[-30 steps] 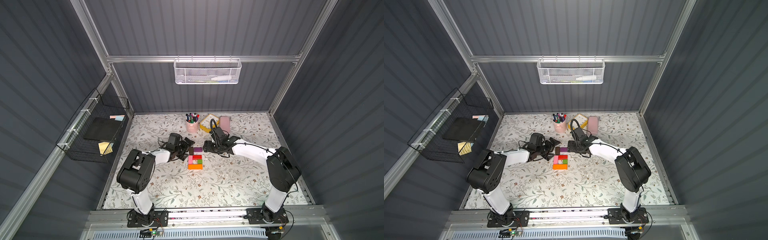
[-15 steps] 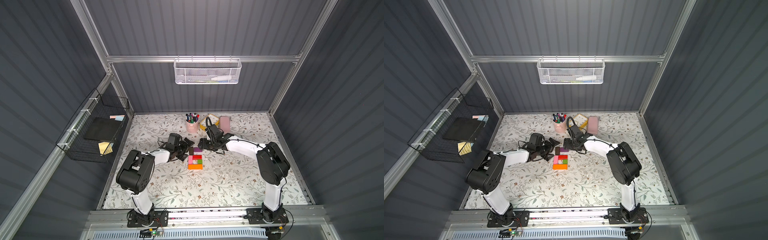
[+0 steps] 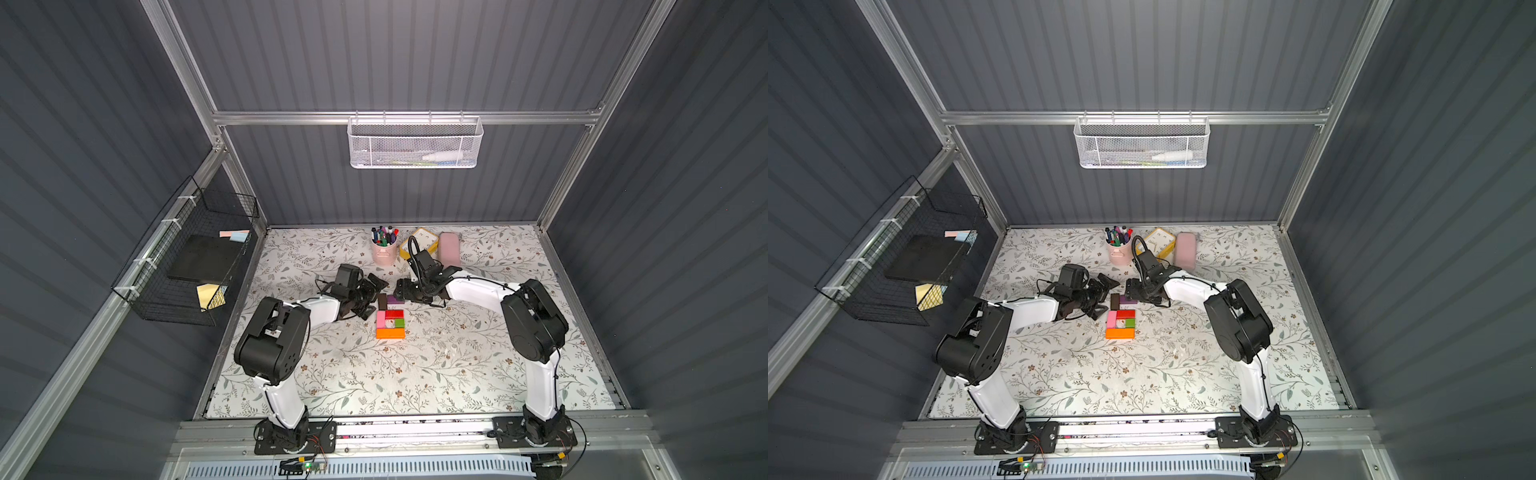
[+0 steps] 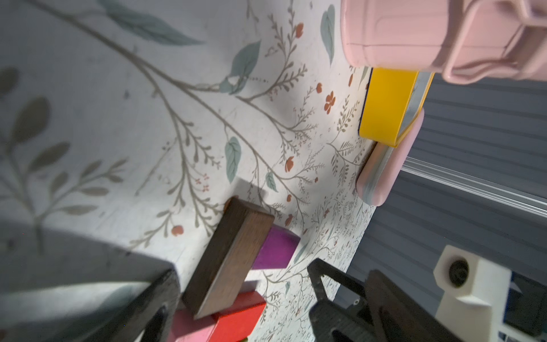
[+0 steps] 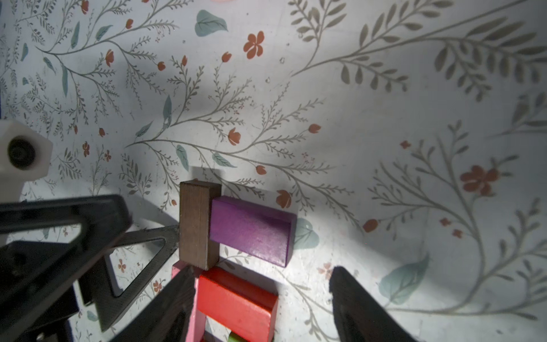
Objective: Assemble the number 6 with building blocks
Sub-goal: Adjust the building block at the center of the board.
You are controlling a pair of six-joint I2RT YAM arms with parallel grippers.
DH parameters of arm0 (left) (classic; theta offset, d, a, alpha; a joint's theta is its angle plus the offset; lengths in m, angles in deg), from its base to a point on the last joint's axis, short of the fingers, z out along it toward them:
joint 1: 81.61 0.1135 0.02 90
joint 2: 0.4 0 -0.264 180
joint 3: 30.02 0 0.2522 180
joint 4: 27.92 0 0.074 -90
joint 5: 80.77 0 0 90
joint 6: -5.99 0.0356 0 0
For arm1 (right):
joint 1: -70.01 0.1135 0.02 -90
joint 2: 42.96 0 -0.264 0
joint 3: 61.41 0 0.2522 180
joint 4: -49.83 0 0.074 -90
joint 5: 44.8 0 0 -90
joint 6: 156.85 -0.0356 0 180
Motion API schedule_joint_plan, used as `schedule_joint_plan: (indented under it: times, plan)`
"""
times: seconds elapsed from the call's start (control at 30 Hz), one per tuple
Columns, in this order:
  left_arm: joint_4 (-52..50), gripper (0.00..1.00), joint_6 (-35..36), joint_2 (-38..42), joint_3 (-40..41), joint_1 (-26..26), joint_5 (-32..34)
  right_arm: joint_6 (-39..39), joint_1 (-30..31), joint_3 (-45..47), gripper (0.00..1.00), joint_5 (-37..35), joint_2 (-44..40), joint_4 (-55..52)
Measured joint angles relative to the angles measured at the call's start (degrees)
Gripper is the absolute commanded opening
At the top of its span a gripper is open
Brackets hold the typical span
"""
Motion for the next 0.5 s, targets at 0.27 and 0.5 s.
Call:
schedule_joint_plan:
  times: [0.27, 0.5]
  plan:
    - [-1.1, 0.99, 1.8, -3.5, -4.7, 0.7, 0.0, 0.0, -0.1, -0.3, 0.74, 2.0, 1.3, 0.7]
    - [-0.5, 0.99, 2.6, -4.9, -6.0, 0.7, 0.0, 0.1, -0.1, -0.3, 0.74, 3.3, 1.7, 1.5]
